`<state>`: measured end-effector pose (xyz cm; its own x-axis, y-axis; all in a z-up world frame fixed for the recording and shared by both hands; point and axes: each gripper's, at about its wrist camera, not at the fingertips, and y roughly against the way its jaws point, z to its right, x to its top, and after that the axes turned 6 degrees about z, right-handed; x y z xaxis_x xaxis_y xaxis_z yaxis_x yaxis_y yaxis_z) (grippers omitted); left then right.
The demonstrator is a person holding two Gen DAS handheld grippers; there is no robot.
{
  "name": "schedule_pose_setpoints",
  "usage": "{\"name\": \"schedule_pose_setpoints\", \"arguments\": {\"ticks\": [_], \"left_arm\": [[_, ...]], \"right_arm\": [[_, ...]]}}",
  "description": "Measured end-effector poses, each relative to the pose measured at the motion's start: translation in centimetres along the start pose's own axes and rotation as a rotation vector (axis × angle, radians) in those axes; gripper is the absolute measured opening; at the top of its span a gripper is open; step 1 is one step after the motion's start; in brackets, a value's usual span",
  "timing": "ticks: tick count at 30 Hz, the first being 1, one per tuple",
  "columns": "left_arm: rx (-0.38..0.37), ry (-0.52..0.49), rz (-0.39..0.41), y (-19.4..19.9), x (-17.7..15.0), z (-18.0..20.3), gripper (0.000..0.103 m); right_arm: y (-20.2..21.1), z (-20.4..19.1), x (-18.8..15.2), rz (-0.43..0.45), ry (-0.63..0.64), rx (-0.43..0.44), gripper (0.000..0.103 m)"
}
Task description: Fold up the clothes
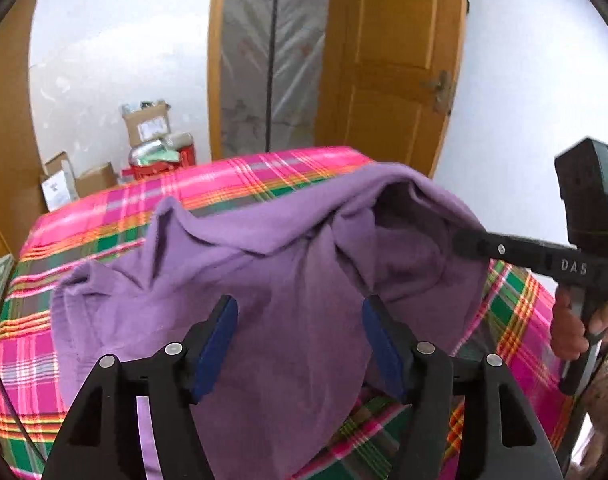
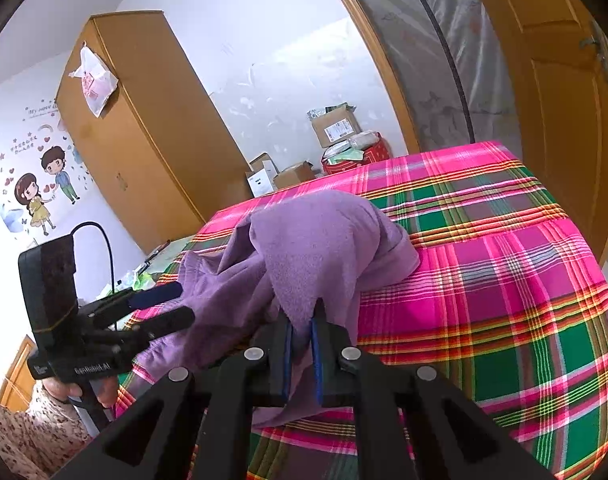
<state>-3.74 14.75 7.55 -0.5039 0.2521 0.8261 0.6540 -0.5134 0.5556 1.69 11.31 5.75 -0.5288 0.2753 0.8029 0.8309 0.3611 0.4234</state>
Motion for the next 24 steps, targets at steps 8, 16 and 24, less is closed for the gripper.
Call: {"name": "schedule_pose_setpoints", "arguments": {"ticks": [8,16,24], "left_arm": [[-0.044,0.087,-0.093,-2.2,0.4,0.4,0.067],[-0.001,0.106,-0.118,-4.4,0.9,0.4,0.067],[-0.043,0.156,-0.094,-4.1,1.2,-0.7,0.010]], "right_arm": [[-0.1,-0.2,-0.3,0.000,0.004,0.000,0.010],[-0.2,-0.1,-0.3,0.000,0.012,0.004,0.010],[-0.2,-0.1,-0.2,-0.007,0.019,0.007,0.010]]}}
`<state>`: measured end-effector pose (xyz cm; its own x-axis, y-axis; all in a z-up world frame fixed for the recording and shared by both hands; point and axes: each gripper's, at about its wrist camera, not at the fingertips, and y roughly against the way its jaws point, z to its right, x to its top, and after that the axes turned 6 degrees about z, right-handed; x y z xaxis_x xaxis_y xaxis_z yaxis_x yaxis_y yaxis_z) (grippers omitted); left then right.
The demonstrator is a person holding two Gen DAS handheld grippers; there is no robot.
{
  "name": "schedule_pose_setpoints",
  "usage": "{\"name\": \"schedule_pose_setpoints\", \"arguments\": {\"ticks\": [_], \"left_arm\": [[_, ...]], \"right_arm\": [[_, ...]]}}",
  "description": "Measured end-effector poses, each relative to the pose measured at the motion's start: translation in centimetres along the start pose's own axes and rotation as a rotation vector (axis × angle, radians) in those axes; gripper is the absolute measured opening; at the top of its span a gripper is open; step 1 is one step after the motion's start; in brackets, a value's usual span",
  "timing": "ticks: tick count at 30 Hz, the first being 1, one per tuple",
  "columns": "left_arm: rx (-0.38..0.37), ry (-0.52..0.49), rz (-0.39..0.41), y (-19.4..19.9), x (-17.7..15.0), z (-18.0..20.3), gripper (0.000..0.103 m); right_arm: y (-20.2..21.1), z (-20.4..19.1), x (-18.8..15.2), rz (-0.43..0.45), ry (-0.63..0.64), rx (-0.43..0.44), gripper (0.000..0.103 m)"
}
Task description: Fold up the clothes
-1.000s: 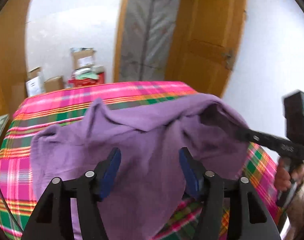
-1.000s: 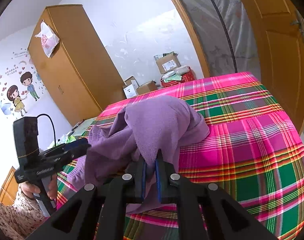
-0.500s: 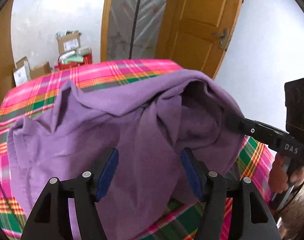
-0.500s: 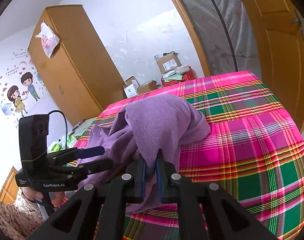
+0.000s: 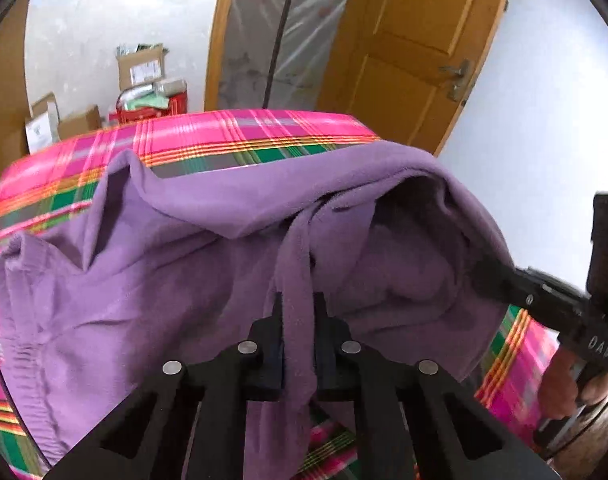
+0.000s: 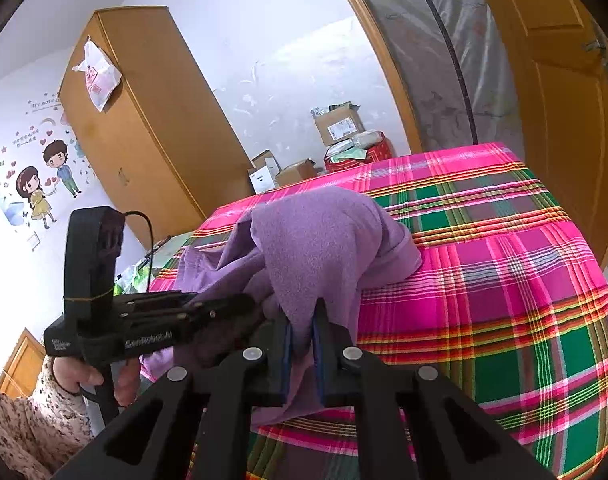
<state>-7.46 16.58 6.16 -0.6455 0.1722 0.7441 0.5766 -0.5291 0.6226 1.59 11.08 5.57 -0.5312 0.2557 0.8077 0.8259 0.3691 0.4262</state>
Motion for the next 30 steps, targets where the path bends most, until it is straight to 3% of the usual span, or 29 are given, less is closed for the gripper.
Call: {"name": "schedule_pose_setpoints", "arguments": {"ticks": [18,25,30], "left_arm": [[0.014,0.080,0.214,6.9,0.4,-3.2,0.007],[0.040,0.101,0.232,8.1,-0.4,-4.5,0.007],[0.050,0.109,0.236,8.7,-1.0,-5.0,0.007]], "right_arm": [[0.8,-0.2,0.8,0.012,-0.028,0.036,0.008],[1.8,-0.3,1.9,0.047,-0.068,0.138,0.006],[2.5,0.7,2.6,0.072,-0.109,0.120,0.006]]}}
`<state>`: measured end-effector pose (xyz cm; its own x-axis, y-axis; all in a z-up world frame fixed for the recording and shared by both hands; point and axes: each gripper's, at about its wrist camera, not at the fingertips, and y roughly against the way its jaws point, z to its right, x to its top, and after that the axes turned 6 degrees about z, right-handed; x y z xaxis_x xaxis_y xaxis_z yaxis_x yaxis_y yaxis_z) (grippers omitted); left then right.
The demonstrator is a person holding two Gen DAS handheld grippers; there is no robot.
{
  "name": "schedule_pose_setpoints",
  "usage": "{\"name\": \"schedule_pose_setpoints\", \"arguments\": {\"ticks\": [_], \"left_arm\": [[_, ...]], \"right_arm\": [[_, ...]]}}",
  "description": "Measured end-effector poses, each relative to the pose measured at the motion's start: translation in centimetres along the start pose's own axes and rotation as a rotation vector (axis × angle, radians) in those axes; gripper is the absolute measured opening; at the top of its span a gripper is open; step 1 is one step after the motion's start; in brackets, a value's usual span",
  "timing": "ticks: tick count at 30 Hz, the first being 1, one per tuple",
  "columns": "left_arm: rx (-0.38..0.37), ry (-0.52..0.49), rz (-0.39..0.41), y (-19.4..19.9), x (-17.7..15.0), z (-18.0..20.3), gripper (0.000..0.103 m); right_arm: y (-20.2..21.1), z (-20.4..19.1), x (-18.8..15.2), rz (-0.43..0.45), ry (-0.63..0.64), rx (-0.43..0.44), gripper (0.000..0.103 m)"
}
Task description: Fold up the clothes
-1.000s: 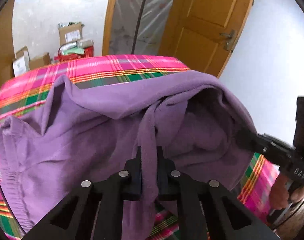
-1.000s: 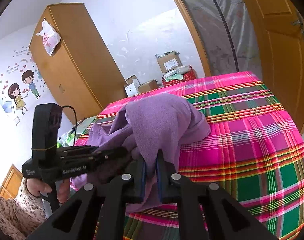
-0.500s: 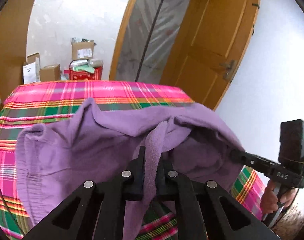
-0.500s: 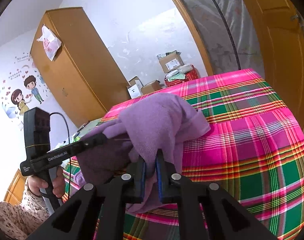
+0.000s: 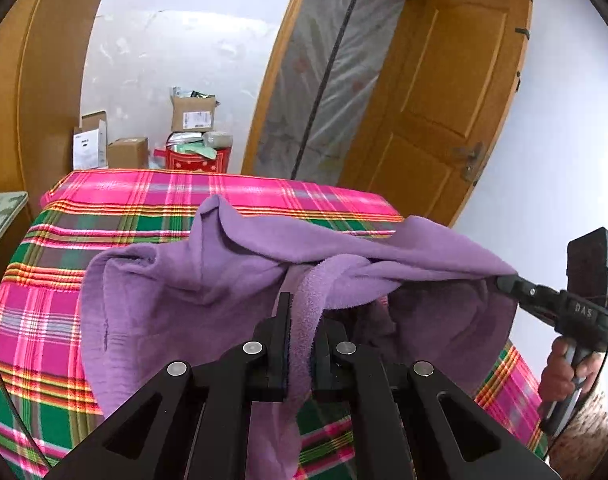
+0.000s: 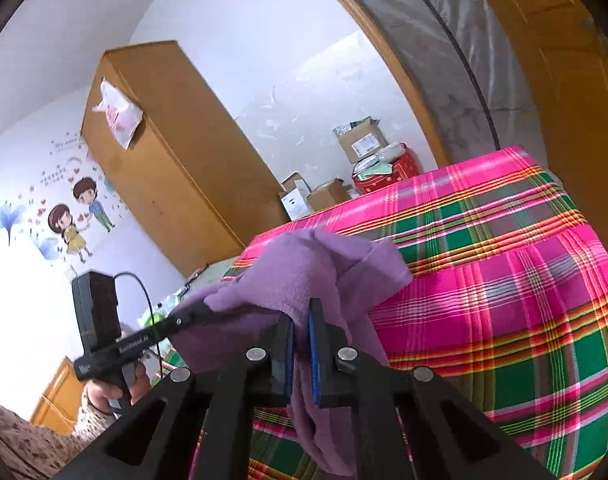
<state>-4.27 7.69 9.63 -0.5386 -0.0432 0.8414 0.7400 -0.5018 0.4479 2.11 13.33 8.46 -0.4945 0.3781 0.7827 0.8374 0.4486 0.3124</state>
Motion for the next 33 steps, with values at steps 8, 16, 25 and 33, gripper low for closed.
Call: {"name": "schedule_pose_setpoints", "arguments": {"ticks": [8,16,25,33], "left_arm": [[0.003,-0.009,-0.045,-0.5,-1.3,-0.2,0.007],[0.009,-0.067,-0.086,-1.6,-2.5,0.8,0.007],[-0.018,-0.156,-0.117,-2.3,-3.4,2.6,0.007],[-0.041,-0.183,-0.118,-2.2,-3.5,3.4,0.007]], "right_arm": [[-0.3,2.1,1.0,-0.011,-0.084,0.039,0.006],[-0.8,5.1,0.3,-0.031,-0.179,0.000,0.010],[0.0,1.8,1.0,-0.020,0.105,-0.171,0.022],[-1.1,-1.3,0.8,-0.054,0.310,-0.191,0.035]]}}
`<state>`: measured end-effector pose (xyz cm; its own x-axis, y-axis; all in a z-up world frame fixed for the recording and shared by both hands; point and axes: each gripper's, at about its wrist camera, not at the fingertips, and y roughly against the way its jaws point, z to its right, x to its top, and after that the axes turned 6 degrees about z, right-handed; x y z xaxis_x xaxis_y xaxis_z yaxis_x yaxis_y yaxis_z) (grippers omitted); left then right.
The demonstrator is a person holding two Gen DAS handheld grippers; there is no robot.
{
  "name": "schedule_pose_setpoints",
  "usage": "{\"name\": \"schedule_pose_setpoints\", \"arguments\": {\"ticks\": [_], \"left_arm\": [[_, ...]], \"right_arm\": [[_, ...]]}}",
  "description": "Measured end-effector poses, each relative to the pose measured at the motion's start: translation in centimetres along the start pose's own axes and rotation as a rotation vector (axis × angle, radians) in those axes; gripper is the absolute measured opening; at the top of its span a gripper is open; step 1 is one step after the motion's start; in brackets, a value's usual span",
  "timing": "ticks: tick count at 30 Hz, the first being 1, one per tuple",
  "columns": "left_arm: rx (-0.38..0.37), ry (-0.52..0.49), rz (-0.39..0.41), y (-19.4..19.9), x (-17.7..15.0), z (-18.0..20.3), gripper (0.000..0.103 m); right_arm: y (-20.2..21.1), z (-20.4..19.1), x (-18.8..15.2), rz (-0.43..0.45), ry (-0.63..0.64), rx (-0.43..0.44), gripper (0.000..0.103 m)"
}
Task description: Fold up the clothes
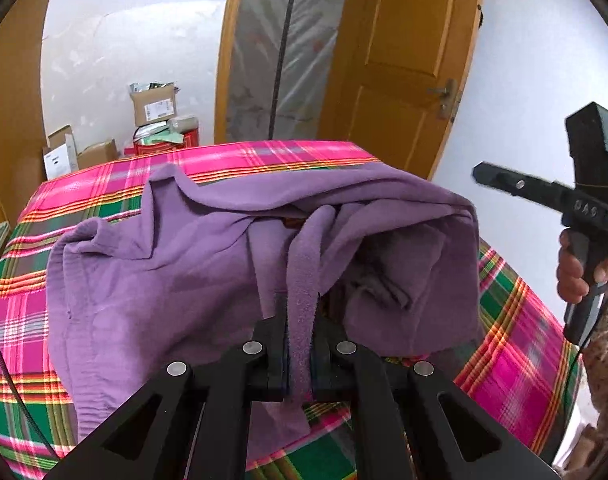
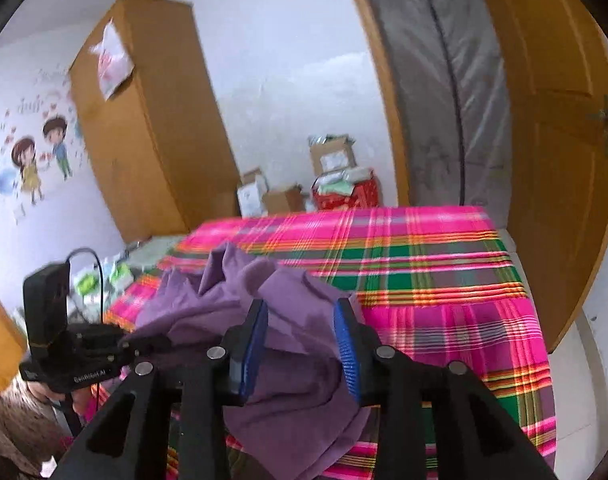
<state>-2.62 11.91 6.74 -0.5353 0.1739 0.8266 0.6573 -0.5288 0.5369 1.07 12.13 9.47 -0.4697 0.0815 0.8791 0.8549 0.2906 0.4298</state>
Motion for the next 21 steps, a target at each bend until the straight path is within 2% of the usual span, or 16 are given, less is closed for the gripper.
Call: {"name": "schedule_pose_setpoints", "arguments": {"ticks": [6,8,10,12,15,21], "left_arm": [[-0.013,-0.012,0.006,0.2,0.1,0.4,0.007],[-0.012,-0.014,0.003,0.3,0.0,0.3,0.007],[-0.007,-0.011,-0.003,0.2,-0.1,0.1,0.007],[-0.007,-0.006,-0.003,0.3,-0.1,-0.2,0.007],[-0.009,-0.011,-0.005,0.5,-0.3,-0.2,0.007],[0.007,-0.007,0.001,1.4,-0.5,-0.5,0.007]], "right_arm": [[-2.7,-1.5,-0.5,-0.093,0.119,-0.041,0.035],[-3.3,-1.4,-0.8,-0.108,0.128,-0.049,0.028],[-3.6,-1.2,-0.9,-0.117,0.127,-0.052,0.008],[-3.5,-0.7,-0.9,-0.121,0.123,-0.070,0.003],[-3.1,0.0,-0.6,-0.103,0.111,-0.104,0.002],[-3.2,1.2,2.1,-0.029,0.108,-0.171,0.002]]}}
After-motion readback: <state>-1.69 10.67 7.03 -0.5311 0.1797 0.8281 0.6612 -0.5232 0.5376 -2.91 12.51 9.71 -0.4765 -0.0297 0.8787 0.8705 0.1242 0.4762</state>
